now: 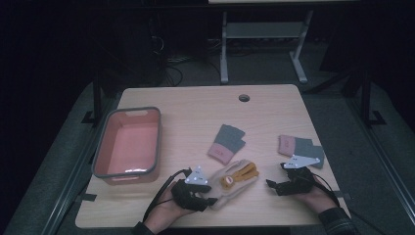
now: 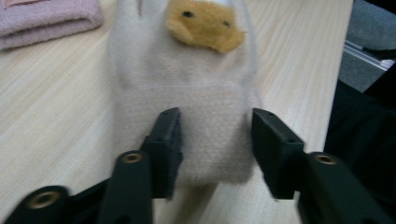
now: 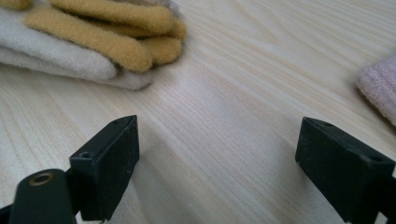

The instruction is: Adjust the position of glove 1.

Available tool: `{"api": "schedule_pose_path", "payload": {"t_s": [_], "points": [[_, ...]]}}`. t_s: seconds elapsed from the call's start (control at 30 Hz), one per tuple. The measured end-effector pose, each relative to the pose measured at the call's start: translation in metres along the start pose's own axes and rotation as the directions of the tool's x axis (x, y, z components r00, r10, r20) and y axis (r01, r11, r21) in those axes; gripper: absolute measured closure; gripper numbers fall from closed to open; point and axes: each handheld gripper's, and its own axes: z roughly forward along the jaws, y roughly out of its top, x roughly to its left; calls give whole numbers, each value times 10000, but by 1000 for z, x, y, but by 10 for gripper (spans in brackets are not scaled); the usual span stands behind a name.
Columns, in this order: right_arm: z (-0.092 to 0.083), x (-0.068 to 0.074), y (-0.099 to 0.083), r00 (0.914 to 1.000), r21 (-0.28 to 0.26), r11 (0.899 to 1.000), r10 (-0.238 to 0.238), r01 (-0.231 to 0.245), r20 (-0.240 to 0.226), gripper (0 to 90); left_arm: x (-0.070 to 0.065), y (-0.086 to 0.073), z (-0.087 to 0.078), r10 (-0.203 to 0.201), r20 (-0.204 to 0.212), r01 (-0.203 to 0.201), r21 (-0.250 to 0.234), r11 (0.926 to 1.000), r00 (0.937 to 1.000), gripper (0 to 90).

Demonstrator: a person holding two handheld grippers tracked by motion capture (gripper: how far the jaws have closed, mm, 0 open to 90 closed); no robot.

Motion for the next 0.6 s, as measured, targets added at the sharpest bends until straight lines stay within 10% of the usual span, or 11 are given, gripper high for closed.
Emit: {"api": "schedule_pose_path", "payload": {"t_s": [0.23,0.6], "points": [[0,0,0,10000,-8,10000,3,-3,-4,131,0,4,-1,168,-177,-162,309,9994,9997,788],[0,0,0,10000,-6,10000,3,-3,-5,131,-6,14,-14,-874,188,879,-315,9956,9960,789]]}}
